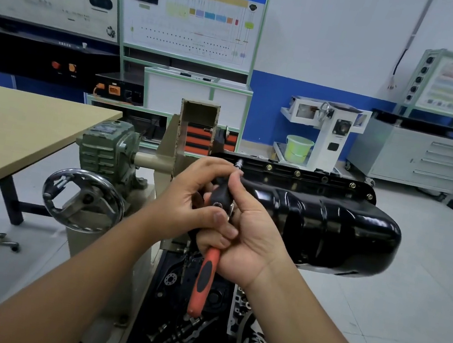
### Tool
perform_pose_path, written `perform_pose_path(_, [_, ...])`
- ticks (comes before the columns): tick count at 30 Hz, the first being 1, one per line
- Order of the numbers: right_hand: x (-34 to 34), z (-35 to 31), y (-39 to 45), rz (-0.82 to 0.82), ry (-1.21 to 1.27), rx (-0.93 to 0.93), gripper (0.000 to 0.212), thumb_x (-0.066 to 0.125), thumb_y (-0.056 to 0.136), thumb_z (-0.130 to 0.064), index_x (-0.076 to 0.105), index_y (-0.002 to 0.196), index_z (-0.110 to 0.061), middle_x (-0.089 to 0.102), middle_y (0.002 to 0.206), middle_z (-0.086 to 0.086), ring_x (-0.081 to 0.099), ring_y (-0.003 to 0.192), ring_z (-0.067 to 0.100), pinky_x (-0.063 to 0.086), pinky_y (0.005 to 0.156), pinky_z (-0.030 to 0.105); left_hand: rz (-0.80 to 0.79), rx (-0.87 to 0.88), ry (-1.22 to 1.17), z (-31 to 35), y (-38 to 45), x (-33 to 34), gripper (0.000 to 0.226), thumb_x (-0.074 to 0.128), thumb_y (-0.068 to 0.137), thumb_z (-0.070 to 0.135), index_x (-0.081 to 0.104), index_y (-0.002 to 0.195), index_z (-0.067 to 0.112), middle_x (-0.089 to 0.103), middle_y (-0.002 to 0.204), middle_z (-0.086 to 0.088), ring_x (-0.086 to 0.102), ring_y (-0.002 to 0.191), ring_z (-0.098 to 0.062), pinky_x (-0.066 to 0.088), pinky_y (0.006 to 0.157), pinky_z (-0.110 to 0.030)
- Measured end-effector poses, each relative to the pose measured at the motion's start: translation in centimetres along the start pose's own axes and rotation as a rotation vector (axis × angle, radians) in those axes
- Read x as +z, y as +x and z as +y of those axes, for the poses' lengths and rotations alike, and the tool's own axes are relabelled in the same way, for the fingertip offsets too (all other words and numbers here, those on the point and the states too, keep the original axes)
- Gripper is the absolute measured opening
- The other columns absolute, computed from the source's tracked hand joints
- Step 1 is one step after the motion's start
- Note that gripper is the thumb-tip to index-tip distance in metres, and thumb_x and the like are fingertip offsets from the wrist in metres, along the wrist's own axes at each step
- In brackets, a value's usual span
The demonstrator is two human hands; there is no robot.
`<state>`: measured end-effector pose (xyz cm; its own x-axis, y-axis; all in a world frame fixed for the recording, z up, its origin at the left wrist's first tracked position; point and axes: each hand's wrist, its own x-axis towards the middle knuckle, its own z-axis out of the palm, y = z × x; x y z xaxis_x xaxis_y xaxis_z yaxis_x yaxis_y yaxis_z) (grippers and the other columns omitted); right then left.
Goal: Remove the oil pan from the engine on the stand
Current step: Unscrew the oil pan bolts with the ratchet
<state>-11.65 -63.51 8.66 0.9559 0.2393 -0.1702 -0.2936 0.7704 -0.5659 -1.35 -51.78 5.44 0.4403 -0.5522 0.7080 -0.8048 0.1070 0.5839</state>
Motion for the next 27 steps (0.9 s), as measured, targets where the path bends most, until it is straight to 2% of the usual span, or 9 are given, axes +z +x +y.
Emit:
perform_pose_path(4, [-0.2, 0.2, 0.2, 0.056, -0.01, -0.006, 0.037, 0.069, 0.088, -0.052, 0.064, 0.084, -0.015, 0.058, 0.07, -0.003, 0.039, 0.029, 0.005, 0.024, 0.03, 0.016, -0.023, 0.011, 0.033, 0.4, -0.2, 0.5, 0.084, 0.06, 0.084, 0.076, 0.063, 0.133, 0.007, 0.052, 0.14, -0.009, 0.051, 0.136, -0.025, 0.041, 0.111, -0.032])
perform_pose_path(7, [-1.1, 0.6, 0.2, -0.102, 0.157, -0.018, 0.032, 0.056, 0.096, -0.04, 0.064, 0.1, -0.01, 0.07, 0.084, 0.002, 0.04, 0.029, 0.007, 0.023, 0.032, 0.015, 0.015, 0.015, 0.036, 0.7, -0.1, 0.4, 0.083, 0.059, 0.084, 0.077, 0.065, 0.127, 0.006, 0.054, 0.139, -0.011, 0.052, 0.135, -0.022, 0.039, 0.112, -0.029])
perform_pose_path(10, [-1.5, 1.0, 0.1, -0.168, 0.223, -0.03, 0.036, 0.055, 0.095, -0.038, 0.064, 0.105, -0.005, 0.073, 0.085, 0.003, 0.038, 0.028, 0.005, 0.02, 0.033, 0.016, 0.046, 0.03, 0.038, 0.9, 0.2, 0.4, 0.083, 0.058, 0.083, 0.08, 0.066, 0.123, 0.008, 0.058, 0.134, -0.006, 0.055, 0.131, -0.021, 0.041, 0.109, -0.028])
perform_pose_path(13, [-1.2, 0.9, 0.1, -0.129, 0.166, -0.038, 0.042, 0.064, 0.089, -0.046, 0.063, 0.092, -0.004, 0.064, 0.066, 0.0, 0.035, 0.025, 0.005, 0.021, 0.03, 0.016, 0.046, 0.02, -0.011, 0.9, 0.2, 0.6, 0.09, 0.061, 0.078, 0.082, 0.063, 0.126, 0.006, 0.059, 0.13, -0.007, 0.06, 0.121, -0.025, 0.053, 0.097, -0.047])
perform_pose_path(15, [-1.1, 0.6, 0.2, -0.068, 0.128, -0.018, 0.046, 0.07, 0.084, -0.05, 0.061, 0.085, -0.005, 0.055, 0.059, -0.002, 0.033, 0.024, 0.005, 0.023, 0.029, 0.016, 0.031, 0.003, -0.051, 0.9, 0.1, 0.5, 0.093, 0.063, 0.076, 0.082, 0.06, 0.13, 0.006, 0.057, 0.132, -0.01, 0.061, 0.118, -0.03, 0.053, 0.088, -0.058])
perform_pose_path(19, [-1.3, 0.7, 0.1, -0.087, 0.15, -0.021, 0.042, 0.066, 0.09, -0.05, 0.065, 0.092, -0.008, 0.069, 0.078, 0.0, 0.036, 0.026, 0.005, 0.021, 0.03, 0.016, 0.018, 0.015, 0.009, 0.5, -0.1, 0.6, 0.087, 0.06, 0.084, 0.077, 0.061, 0.133, 0.005, 0.058, 0.138, -0.011, 0.054, 0.133, -0.027, 0.045, 0.111, -0.049])
perform_pose_path(23, [-1.8, 1.0, 0.0, -0.224, 0.3, -0.018, 0.036, 0.053, 0.096, -0.034, 0.066, 0.108, -0.002, 0.076, 0.095, 0.004, 0.035, 0.026, 0.008, 0.021, 0.033, 0.018, 0.033, -0.002, -0.008, 0.7, 0.2, 0.8, 0.08, 0.061, 0.086, 0.074, 0.062, 0.132, 0.009, 0.06, 0.134, -0.005, 0.056, 0.13, -0.026, 0.044, 0.11, -0.036])
perform_pose_path(25, [-1.7, 1.0, -0.2, -0.253, 0.293, -0.025, 0.04, 0.054, 0.097, -0.036, 0.067, 0.108, 0.0, 0.075, 0.083, 0.002, 0.035, 0.026, 0.008, 0.022, 0.033, 0.017, 0.044, -0.016, -0.026, 0.8, 0.3, 0.8, 0.076, 0.064, 0.084, 0.073, 0.062, 0.132, 0.013, 0.061, 0.131, -0.004, 0.06, 0.124, -0.024, 0.047, 0.104, -0.033])
perform_pose_path(27, [-1.3, 1.0, -0.2, -0.228, 0.234, -0.04, 0.041, 0.056, 0.095, -0.042, 0.065, 0.1, -0.002, 0.067, 0.062, 0.0, 0.035, 0.025, 0.008, 0.021, 0.032, 0.016, 0.035, -0.064, -0.059, 0.8, 0.2, 0.8, 0.07, 0.072, 0.081, 0.064, 0.061, 0.131, 0.017, 0.064, 0.122, 0.0, 0.065, 0.107, -0.017, 0.051, 0.091, -0.032])
